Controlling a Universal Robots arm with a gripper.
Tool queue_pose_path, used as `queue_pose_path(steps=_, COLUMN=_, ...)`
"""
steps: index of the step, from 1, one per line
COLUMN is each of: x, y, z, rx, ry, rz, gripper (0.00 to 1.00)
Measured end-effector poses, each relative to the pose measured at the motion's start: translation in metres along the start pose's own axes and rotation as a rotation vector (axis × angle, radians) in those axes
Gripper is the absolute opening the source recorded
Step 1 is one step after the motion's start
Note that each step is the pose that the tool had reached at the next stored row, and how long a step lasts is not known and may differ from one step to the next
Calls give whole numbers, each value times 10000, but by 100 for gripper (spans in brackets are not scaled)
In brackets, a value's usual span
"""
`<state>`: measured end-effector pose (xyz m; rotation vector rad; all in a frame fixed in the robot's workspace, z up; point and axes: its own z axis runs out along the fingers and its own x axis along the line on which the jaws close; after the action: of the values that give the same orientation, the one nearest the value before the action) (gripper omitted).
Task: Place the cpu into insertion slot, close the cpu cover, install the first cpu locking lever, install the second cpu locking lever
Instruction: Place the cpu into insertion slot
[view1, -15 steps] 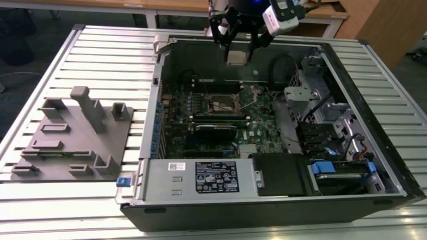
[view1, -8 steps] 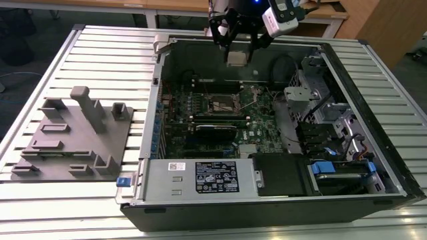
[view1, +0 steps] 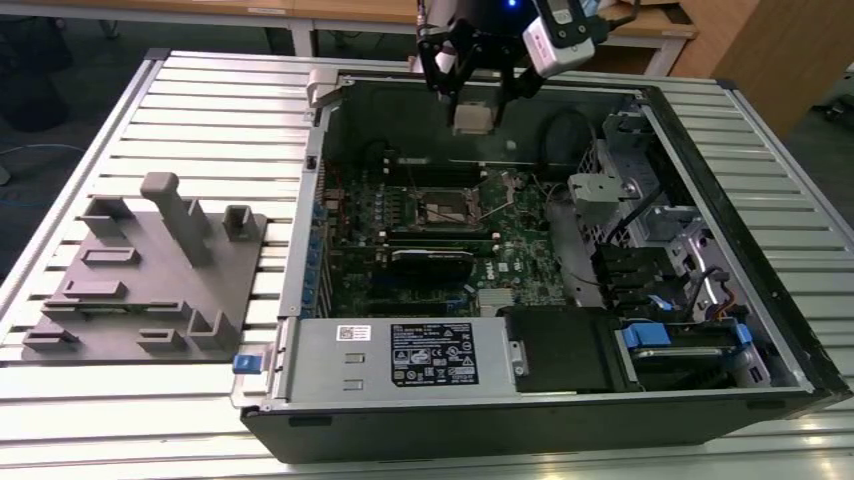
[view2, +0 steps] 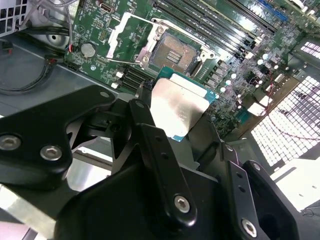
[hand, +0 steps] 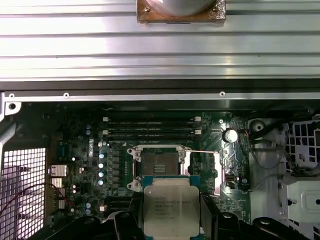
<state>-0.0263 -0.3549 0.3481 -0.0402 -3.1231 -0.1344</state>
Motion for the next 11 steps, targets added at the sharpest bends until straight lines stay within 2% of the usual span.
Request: queue_pose_path(steps=11, x=6, y=-5, z=50, rx=2, ry=1, rz=-2, gripper=54)
